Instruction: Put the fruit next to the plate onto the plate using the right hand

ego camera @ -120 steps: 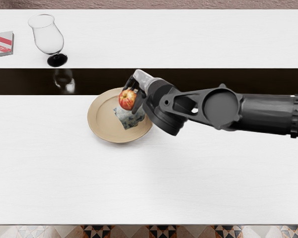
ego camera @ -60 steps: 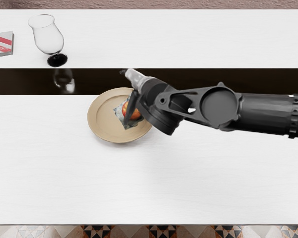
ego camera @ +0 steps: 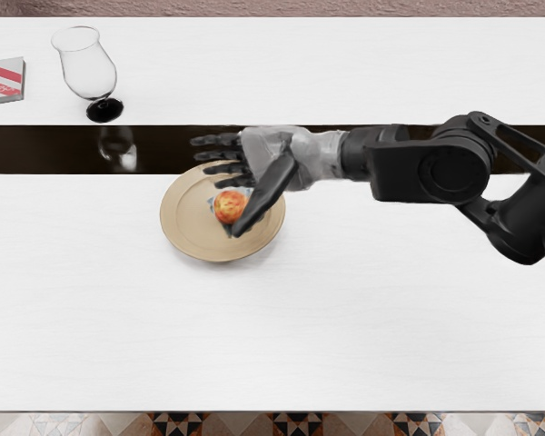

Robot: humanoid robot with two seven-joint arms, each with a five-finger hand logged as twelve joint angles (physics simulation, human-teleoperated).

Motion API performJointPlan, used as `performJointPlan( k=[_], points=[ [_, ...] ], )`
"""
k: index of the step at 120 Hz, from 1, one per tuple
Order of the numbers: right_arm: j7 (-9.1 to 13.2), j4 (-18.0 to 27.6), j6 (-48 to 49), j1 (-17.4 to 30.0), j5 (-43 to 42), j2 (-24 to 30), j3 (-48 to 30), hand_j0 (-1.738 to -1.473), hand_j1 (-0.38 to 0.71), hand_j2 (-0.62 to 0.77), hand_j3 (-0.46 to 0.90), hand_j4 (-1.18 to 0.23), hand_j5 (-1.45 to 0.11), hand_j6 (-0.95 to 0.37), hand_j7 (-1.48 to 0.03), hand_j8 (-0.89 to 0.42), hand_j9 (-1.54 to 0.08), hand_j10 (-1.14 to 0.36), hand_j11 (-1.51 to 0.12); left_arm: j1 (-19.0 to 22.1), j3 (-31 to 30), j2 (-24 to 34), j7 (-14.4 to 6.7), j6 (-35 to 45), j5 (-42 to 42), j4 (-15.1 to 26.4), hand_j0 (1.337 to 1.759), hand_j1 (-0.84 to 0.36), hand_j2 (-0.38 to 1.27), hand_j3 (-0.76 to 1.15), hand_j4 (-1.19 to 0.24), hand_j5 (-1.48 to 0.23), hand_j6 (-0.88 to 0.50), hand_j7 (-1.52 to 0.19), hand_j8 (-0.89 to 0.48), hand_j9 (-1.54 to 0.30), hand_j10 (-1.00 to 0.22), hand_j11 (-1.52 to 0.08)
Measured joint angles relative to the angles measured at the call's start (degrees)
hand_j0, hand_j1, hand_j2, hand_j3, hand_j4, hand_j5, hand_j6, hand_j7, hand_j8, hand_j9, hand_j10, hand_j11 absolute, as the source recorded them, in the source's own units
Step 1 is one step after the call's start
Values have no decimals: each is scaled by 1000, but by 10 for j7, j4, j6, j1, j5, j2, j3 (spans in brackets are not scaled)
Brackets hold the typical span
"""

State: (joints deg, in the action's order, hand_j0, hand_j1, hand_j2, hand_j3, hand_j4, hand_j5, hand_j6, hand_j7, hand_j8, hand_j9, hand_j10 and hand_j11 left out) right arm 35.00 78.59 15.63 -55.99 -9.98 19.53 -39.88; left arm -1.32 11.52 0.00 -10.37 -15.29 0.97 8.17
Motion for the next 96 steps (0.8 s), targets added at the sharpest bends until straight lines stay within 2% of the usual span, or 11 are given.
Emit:
performJointPlan(
  k=[7,16,44,80,96],
  points=[
    [0,-31,82,12,66,34,-9,-1658,-345,2,0,-4,-5,-4,-5,-4,-5,-4,-5,0,0,0,0,0,0,0,1658,341,1,0,-7,-9,-7,-9,-7,-9,-7,-9],
    [0,-59,139,23,116,68,-12,-1658,-346,2,0,-3,-4,-2,-4,-3,-4,-3,-4,0,0,0,0,0,0,0,1658,341,1,0,-7,-9,-7,-9,-7,-9,-7,-9],
    [0,-84,188,41,249,169,1,-1658,-348,1,0,0,-1,0,-1,0,-1,0,-1,0,0,0,0,0,0,0,1658,341,1,0,-7,-9,-7,-9,-7,-9,-7,-9],
    [0,-87,194,90,286,295,4,-1658,-349,0,0,0,0,3,0,2,0,1,0,1,0,0,0,0,0,1,1658,341,1,0,-7,-9,-7,-9,-7,-9,-7,-9],
    [0,-89,194,101,287,328,3,-1658,-349,0,0,0,0,3,0,3,0,2,0,0,0,0,0,0,0,0,1658,341,1,0,-7,-9,-7,-9,-7,-9,-7,-9]
  ],
)
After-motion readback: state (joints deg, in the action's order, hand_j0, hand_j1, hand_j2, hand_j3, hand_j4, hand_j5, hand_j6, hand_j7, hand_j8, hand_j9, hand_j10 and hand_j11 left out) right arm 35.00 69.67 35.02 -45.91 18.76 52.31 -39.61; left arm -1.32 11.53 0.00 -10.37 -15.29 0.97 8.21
